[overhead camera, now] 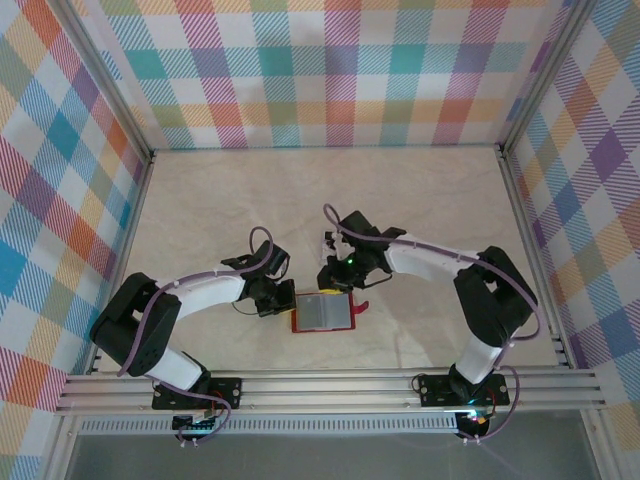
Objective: Take the credit cards out of the card holder
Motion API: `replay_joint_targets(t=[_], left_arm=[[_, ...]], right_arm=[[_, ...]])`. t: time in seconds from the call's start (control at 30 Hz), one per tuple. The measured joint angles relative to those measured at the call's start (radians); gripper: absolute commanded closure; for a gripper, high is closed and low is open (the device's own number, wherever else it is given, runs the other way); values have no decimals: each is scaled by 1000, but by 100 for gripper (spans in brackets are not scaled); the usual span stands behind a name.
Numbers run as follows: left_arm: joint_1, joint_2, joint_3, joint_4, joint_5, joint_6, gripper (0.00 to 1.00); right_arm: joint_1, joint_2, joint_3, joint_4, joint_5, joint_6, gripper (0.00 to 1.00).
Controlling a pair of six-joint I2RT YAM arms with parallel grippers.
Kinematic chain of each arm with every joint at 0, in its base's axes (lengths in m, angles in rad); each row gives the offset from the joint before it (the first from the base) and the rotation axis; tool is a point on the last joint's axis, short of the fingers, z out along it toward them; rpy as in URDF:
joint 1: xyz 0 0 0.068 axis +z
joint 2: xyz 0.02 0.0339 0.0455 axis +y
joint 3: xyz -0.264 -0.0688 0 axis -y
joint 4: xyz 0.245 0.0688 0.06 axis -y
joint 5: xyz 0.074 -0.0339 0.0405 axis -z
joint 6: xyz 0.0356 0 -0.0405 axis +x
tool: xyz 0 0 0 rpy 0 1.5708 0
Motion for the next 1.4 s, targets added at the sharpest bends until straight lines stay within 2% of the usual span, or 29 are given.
replay_joint_targets(t=[0.33, 0.63, 0.97, 1.4], left_arm=[[1, -1, -12, 17, 16, 0, 100], [2, -2, -18, 26, 20, 0, 100], [4, 0, -17, 25, 25, 2, 100], [4, 9, -4, 10, 25, 23, 100]], right_arm=[[117, 161, 97, 29, 5, 51, 86], [142, 224, 108, 32, 40, 72, 86], [146, 229, 109, 14, 76, 70, 78], [153, 176, 112, -127, 219, 48, 65]])
